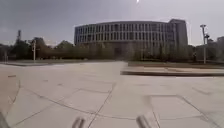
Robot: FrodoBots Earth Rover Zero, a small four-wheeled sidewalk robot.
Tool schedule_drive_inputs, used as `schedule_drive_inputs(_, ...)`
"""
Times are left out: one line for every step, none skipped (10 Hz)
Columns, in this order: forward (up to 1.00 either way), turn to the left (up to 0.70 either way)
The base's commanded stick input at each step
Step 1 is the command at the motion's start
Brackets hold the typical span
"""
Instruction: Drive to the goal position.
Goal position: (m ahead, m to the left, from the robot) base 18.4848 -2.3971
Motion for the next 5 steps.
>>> schedule_drive_inputs(0.7,0.0)
schedule_drive_inputs(0.7,0.0)
schedule_drive_inputs(0.7,0.0)
schedule_drive_inputs(0.7,0.0)
schedule_drive_inputs(0.7,0.0)
